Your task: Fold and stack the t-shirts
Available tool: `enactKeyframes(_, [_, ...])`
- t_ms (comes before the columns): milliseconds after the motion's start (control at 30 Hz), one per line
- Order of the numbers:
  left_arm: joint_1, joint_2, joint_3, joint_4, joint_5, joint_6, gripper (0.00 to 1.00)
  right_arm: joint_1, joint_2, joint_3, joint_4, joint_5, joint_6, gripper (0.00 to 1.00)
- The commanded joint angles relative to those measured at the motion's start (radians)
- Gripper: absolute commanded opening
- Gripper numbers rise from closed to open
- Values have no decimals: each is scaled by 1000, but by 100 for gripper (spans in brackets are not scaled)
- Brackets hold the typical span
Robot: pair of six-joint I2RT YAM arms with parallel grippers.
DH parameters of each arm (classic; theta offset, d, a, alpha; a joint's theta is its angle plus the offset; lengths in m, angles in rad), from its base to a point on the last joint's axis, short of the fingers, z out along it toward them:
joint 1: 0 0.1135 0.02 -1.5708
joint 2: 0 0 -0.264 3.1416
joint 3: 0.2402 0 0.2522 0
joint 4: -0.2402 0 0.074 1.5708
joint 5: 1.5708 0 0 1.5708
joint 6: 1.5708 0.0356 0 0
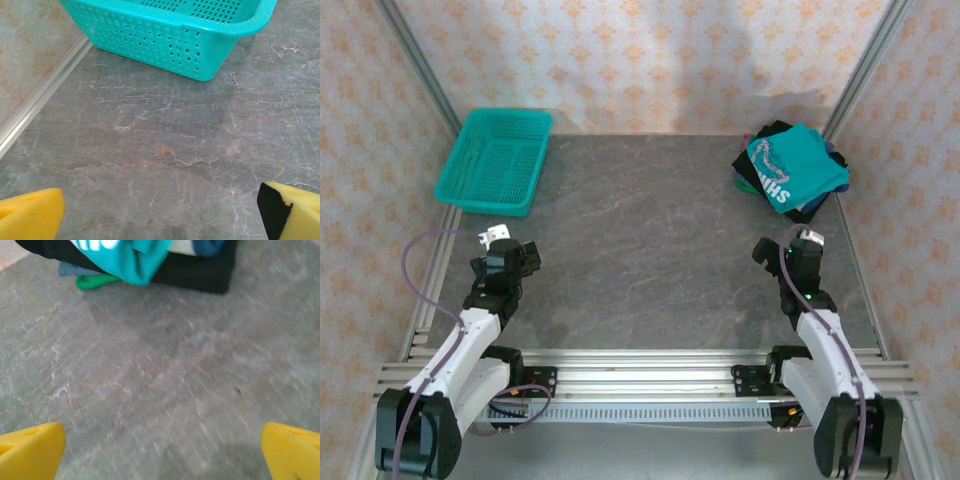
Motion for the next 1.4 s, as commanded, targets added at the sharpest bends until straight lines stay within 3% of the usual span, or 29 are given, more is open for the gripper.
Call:
enactKeyframes(0, [6,123,-3,311,-35,20,100,62,115,-33,364,154,-120,99])
enactKeyframes(233, [7,308,-18,532,5,40,100,68,384,-131,858,204,-218,99])
enactKeyframes(333, [6,376,6,591,42,79,100,67,436,-115,904,195,-223,99])
enactKeyframes(533, [7,532,54,711,95,178,100,68,722,-91,1170,233,-210,99])
enactKeyframes(633, [9,613,57,766,138,190,100,52,667,4,886,266,-163,99])
enactKeyframes(700, [12,614,60,762,132,185,100,69,707,5,959,286,-196,99])
enactKeyframes(767, [12,613,61,759,132,186,100,68,684,15,901,286,-187,99])
enactKeyframes(867, [12,613,62,759,131,186,100,68,695,-2,963,282,-194,99])
enactKeyframes(1367, [12,613,60,758,131,185,100,68,696,9,934,273,-197,99])
